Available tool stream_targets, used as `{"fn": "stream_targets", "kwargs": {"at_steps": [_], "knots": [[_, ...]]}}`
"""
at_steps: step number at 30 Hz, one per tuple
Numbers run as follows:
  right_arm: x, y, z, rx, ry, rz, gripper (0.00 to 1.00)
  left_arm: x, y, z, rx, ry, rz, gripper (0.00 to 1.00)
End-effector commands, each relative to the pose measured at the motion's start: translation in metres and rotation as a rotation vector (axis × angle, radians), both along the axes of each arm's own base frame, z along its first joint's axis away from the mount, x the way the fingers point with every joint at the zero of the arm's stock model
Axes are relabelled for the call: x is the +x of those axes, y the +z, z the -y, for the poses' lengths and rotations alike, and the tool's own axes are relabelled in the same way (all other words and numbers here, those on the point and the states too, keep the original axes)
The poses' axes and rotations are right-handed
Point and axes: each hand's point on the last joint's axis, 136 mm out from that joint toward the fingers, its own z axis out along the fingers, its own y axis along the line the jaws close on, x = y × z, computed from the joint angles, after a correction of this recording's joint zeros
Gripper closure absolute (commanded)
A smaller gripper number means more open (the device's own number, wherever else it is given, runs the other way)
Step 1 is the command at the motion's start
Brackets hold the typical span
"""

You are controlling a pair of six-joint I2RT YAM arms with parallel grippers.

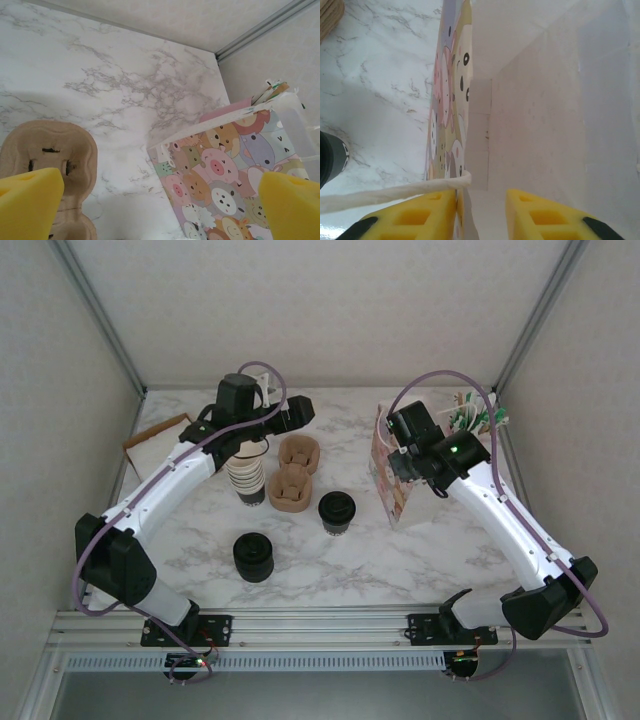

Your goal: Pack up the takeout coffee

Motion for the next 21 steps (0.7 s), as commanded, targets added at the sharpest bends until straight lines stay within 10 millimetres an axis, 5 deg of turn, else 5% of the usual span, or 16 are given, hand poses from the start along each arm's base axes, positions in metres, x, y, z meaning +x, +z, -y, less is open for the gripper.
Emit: {"fn": "stream_targets", "kwargs": {"at_steps": [1,9,18,21], "knots": [[-0.003,0.014,0.004,-0.006,-0.004,0.032,0.63,0.003,0.011,0.002,-0.007,0.010,0.018,0.00],[-0.016,0.050,-0.008,0.161,0.033,0.083,0.37,-0.002,0.034,-0.004,-0.028,0.032,0.083,0.00],[-0.047,0.102,-0.029,0.426,0.125,0.125,0.04,-0.029,0.097,-0.035,-0.049,0.128,0.251,0.01],[-0.057,0.114,-0.042,0.528,0.174,0.108,0.01,-0.041,0.112,-0.051,-0.042,0.177,0.294,0.00]]}}
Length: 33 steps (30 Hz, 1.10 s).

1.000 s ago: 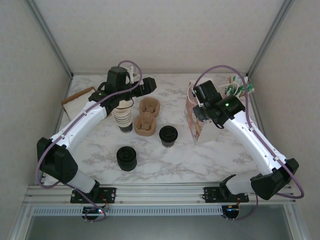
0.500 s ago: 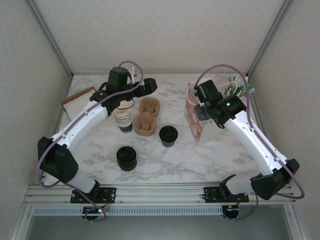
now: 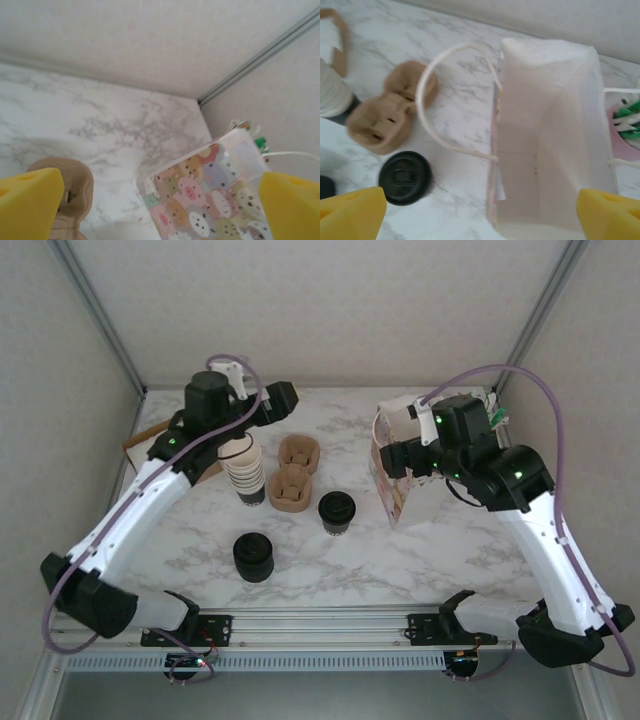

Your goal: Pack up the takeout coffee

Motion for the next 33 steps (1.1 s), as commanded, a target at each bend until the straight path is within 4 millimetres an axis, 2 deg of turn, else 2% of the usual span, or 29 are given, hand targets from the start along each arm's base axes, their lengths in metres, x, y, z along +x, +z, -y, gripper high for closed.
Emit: {"fn": "stream_targets", "kwargs": {"at_steps": [1,5,10,13,18,22,26,33], "knots": [[-0.017,0.015,-0.024,0.149,0.099,-0.033,0.01,-0.014,0.025,-0.021,0.005,0.083,0.079,0.00],[-0.027,0.021,-0.043,0.209,0.156,-0.053,0.01,-0.029,0.028,-0.039,0.020,0.142,0.085,0.00],[-0.037,0.018,-0.072,0.221,0.225,-0.086,0.01,-0.046,0.017,-0.058,0.028,0.199,0.067,0.00],[-0.043,0.010,-0.093,0.197,0.260,-0.110,0.01,-0.055,0.006,-0.068,0.024,0.235,0.052,0.00],[-0.040,-0.011,-0.126,0.146,0.280,-0.179,0.01,-0.063,-0.018,-0.082,0.043,0.284,0.010,0.00],[-0.020,-0.026,-0.139,0.123,0.187,-0.206,0.01,-0.055,-0.038,-0.088,0.067,0.300,-0.040,0.00],[-0.003,-0.039,-0.152,0.128,0.103,-0.230,0.01,-0.037,-0.053,-0.086,0.085,0.281,-0.089,0.00],[0.027,-0.061,-0.152,0.089,-0.024,-0.268,0.01,0.002,-0.070,-0.090,0.021,0.230,-0.163,0.00]]}}
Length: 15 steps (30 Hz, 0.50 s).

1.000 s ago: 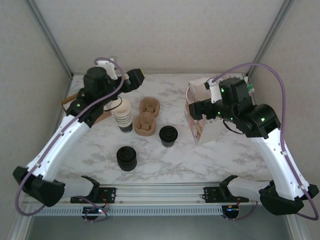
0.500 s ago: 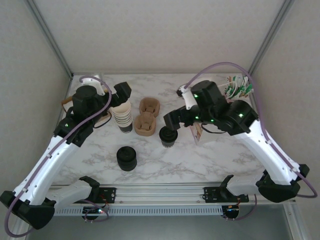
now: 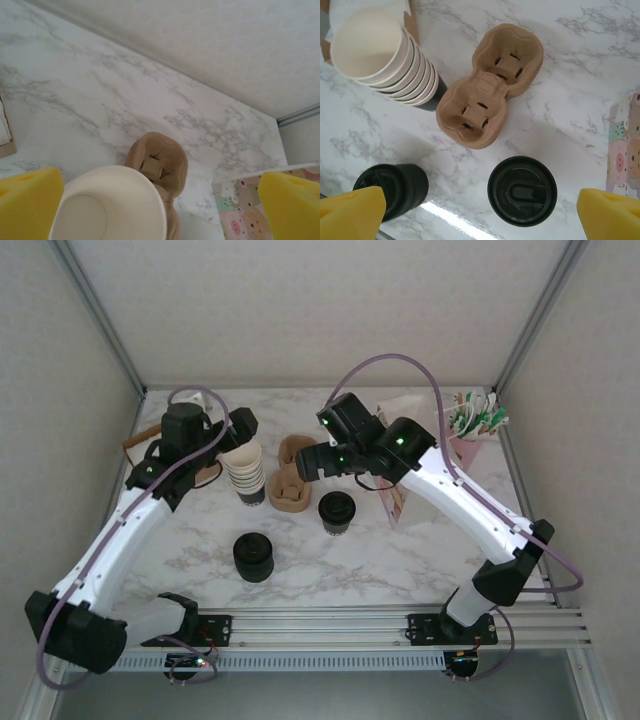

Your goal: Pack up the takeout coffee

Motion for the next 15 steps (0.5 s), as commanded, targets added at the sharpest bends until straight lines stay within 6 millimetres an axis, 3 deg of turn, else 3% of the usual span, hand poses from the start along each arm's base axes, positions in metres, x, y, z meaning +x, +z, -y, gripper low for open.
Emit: {"fn": "stream_targets", "kwargs": {"at_steps": [1,5,9,15], "knots": [[0.019,0.001,0.004,0.008,-0.094,-0.015,0.01,0.019,0.011,0.008,-0.087,-0.069,0.012,0.00],[0.040,-0.018,0.001,0.001,-0.150,-0.068,0.03,0.039,0.000,0.004,-0.122,-0.070,-0.017,0.00],[0.060,-0.036,-0.002,-0.014,-0.191,-0.106,0.13,0.051,-0.007,-0.011,-0.147,-0.038,-0.028,0.00],[0.078,-0.059,-0.030,-0.030,-0.164,-0.173,0.31,0.060,-0.023,-0.024,-0.176,-0.020,-0.056,0.00]]}}
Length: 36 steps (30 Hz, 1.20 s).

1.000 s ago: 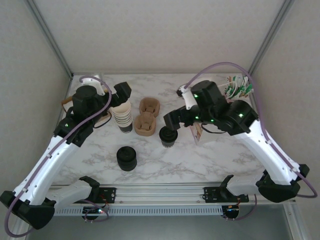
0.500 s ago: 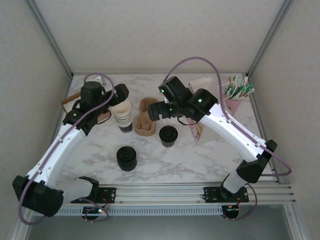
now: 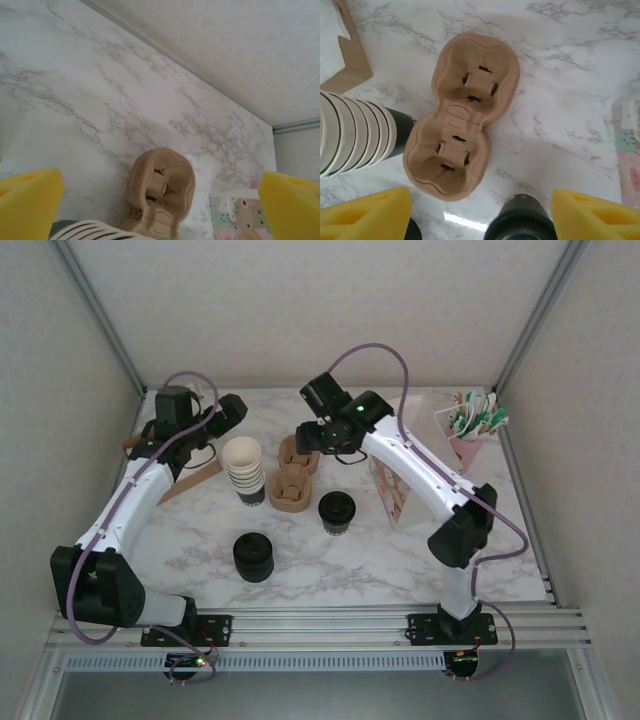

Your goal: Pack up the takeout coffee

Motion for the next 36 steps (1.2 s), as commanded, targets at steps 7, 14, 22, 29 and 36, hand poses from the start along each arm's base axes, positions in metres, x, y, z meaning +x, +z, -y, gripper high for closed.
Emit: {"fn": "stream_targets", "kwargs": {"at_steps": [7,14,22,29,36], "knots": [[0.017,-0.034,-0.030,-0.025,0.016,-0.095,0.43,0.011,-0.006,0.000,-0.044,-0.031,0.014,0.00],[0.022,-0.066,-0.047,-0.018,-0.001,-0.171,0.46,0.010,-0.018,-0.009,-0.044,-0.021,-0.003,0.00],[0.022,-0.093,-0.058,-0.007,-0.023,-0.240,0.46,0.008,-0.026,-0.011,-0.055,-0.025,-0.011,0.00],[0.022,-0.112,-0.064,-0.008,-0.030,-0.281,0.53,0.005,-0.027,-0.012,-0.057,-0.026,-0.010,0.00],[0.023,-0.124,-0.067,-0.016,-0.037,-0.300,0.53,0.002,-0.028,-0.014,-0.056,-0.024,-0.010,0.00]]}}
